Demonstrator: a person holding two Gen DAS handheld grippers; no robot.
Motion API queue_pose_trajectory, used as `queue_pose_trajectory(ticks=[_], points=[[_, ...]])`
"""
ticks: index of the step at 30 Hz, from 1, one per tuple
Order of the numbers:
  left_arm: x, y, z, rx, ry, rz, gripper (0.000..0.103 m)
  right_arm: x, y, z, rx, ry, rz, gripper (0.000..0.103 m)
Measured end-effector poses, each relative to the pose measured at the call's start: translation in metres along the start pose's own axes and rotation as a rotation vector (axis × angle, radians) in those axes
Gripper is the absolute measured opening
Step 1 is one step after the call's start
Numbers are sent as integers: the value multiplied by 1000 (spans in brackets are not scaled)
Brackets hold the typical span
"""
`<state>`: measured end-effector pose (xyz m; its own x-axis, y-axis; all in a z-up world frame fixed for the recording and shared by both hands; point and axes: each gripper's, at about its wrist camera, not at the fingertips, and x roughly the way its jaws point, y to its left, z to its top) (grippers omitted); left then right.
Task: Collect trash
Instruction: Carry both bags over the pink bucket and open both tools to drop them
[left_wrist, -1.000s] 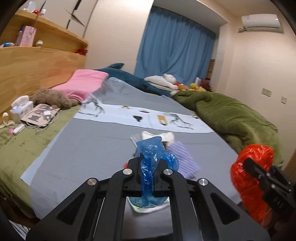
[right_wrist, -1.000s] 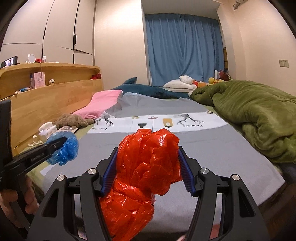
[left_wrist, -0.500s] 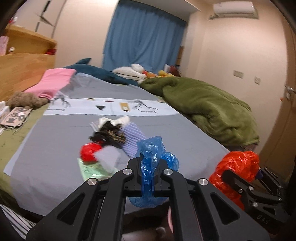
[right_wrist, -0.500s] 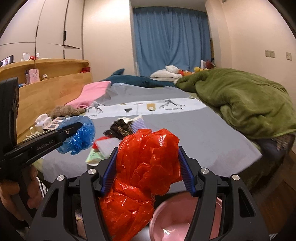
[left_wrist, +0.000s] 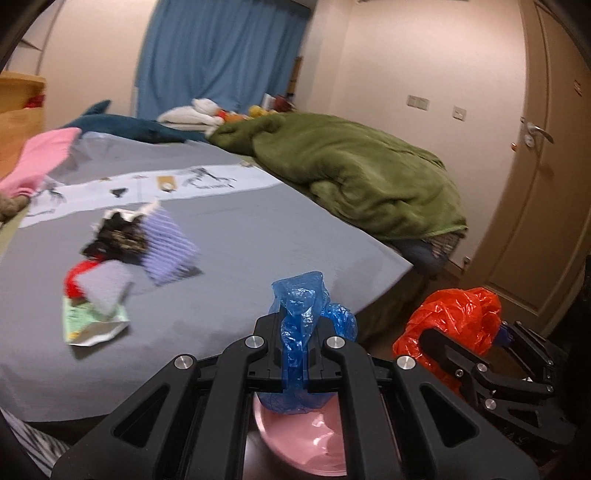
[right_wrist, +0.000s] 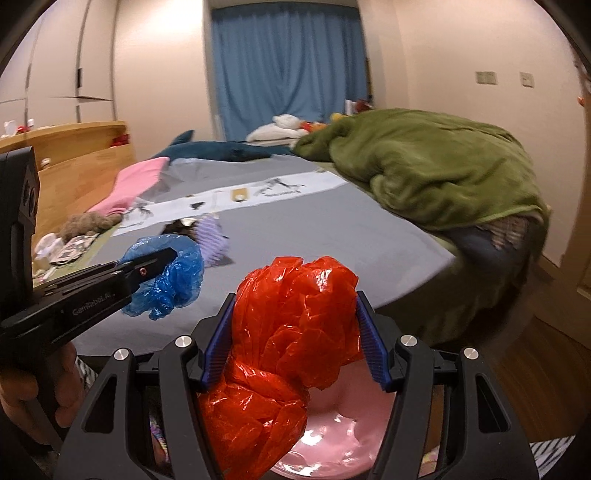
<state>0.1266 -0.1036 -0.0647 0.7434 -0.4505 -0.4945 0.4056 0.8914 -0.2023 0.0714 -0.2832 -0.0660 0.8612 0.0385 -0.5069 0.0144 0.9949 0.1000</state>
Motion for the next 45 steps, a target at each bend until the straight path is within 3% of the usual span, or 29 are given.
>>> queue_pose_trajectory(ticks=[7, 12, 27, 29, 30, 31, 33, 36, 45], points=[[42, -31, -17, 54, 89, -64, 4, 14, -46, -24, 71, 63, -87, 62], [70, -42, -30, 98, 156, -72, 4, 34, -62, -36, 104, 119, -101, 62], [113, -36, -47, 105, 236, -24, 5, 86, -72, -51, 127, 224, -105, 64], [118, -35, -48, 98, 249, -18, 14, 90, -73, -54, 138, 237, -108, 68], [120, -33, -49, 91, 259, -18, 35, 90, -74, -55, 142, 242, -109, 70], [122, -31, -50, 81, 266, -5, 63, 91, -74, -56, 144, 246, -109, 70], [120, -25, -51, 54, 244, 42, 77, 92, -73, -58, 144, 248, -113, 73], [121, -18, -51, 33, 254, 38, 85, 92, -75, -58, 156, 246, -129, 80], [111, -9, -46, 38, 248, 70, 87, 92, -71, -54, 152, 245, -185, 98]])
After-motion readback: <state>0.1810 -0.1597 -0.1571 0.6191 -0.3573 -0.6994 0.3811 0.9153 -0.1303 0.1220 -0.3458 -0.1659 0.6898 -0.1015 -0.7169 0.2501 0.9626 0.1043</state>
